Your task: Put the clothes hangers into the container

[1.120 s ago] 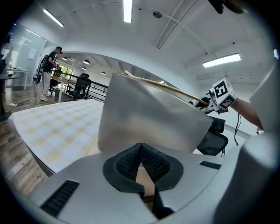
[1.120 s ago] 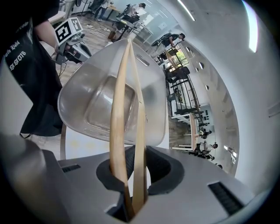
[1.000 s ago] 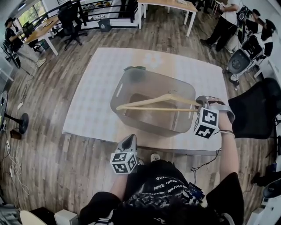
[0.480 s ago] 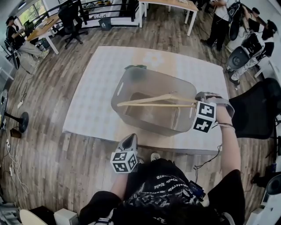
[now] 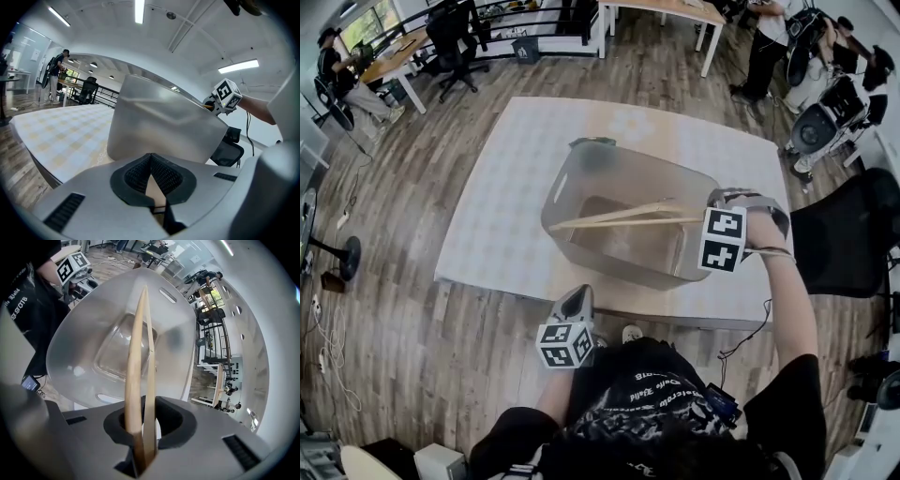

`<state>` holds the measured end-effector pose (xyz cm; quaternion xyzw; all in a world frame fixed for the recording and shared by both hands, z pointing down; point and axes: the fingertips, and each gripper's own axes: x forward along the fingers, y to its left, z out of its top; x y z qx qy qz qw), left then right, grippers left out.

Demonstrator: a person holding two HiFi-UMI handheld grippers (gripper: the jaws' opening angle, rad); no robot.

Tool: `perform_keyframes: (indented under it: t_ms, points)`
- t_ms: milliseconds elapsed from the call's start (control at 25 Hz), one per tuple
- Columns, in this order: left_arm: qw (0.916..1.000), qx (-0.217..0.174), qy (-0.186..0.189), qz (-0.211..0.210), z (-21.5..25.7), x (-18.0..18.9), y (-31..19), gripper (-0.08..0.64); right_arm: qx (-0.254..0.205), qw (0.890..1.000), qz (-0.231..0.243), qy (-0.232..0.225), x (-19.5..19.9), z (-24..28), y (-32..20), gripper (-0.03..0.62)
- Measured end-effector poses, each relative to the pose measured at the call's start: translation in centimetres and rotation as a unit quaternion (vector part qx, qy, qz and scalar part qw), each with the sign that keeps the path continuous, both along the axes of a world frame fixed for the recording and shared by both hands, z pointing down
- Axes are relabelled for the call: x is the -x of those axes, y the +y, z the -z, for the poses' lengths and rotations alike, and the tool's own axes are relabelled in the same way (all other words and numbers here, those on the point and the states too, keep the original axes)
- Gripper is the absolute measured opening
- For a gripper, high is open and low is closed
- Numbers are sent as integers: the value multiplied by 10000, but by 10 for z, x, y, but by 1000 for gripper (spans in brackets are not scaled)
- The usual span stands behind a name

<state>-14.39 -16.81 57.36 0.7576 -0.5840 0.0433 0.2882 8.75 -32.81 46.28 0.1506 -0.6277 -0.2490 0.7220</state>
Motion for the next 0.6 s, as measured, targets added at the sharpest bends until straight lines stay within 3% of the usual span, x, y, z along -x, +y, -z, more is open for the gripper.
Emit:
perform_keyframes:
  t_ms: [600]
  points:
    - [9999,64,-92,-4,-4,7,3,20,293,9984,151,462,1,-24,-8,67]
